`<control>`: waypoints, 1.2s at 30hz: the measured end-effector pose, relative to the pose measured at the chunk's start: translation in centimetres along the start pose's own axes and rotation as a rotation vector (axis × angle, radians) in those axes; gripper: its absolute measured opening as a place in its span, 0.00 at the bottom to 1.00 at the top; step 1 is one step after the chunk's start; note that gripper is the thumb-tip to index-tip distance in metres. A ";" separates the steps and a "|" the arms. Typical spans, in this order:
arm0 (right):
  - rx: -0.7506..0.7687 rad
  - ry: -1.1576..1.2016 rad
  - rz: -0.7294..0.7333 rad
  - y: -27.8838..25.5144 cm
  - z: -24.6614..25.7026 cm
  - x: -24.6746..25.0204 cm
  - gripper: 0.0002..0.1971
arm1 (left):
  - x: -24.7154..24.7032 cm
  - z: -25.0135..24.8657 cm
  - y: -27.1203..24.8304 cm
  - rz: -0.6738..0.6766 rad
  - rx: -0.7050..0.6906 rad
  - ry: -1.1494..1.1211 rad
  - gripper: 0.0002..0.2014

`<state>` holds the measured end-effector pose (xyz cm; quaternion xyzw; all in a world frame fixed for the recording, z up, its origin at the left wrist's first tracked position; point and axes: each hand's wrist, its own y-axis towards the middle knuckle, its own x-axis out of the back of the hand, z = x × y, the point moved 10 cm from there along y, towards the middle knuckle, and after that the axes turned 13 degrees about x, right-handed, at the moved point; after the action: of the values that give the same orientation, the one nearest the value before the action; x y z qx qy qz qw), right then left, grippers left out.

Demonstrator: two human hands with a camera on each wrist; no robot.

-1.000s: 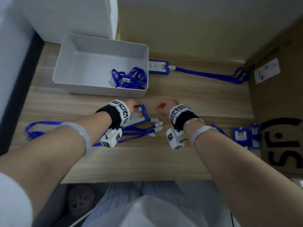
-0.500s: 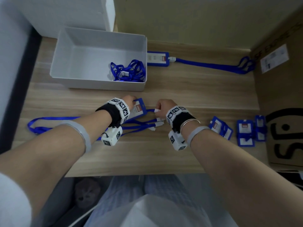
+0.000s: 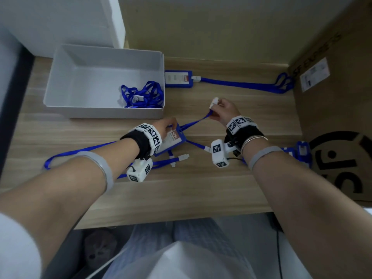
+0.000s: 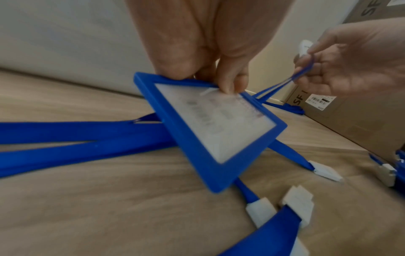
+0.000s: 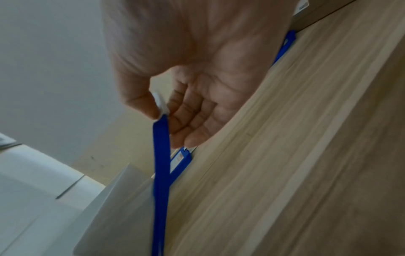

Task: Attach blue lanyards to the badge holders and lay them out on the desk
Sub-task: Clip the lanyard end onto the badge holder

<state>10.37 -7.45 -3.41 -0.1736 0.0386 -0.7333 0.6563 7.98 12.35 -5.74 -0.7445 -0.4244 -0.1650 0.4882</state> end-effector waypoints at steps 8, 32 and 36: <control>0.070 -0.579 0.421 -2.7 -0.5 -2.8 0.08 | -0.8 -2.0 1.6 0.072 -0.027 0.040 0.17; 0.057 -0.530 0.460 -2.3 -1.2 -4.0 0.06 | -1.3 -4.7 1.2 0.178 -0.146 -0.060 0.06; 0.054 -0.563 0.471 -2.2 -1.1 -3.1 0.12 | -0.6 -4.5 1.4 0.139 -0.119 -0.015 0.10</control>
<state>8.15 -4.29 -4.41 -0.3375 -0.1241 -0.4863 0.7964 9.45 7.97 -4.84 -0.8011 -0.3647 -0.1501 0.4502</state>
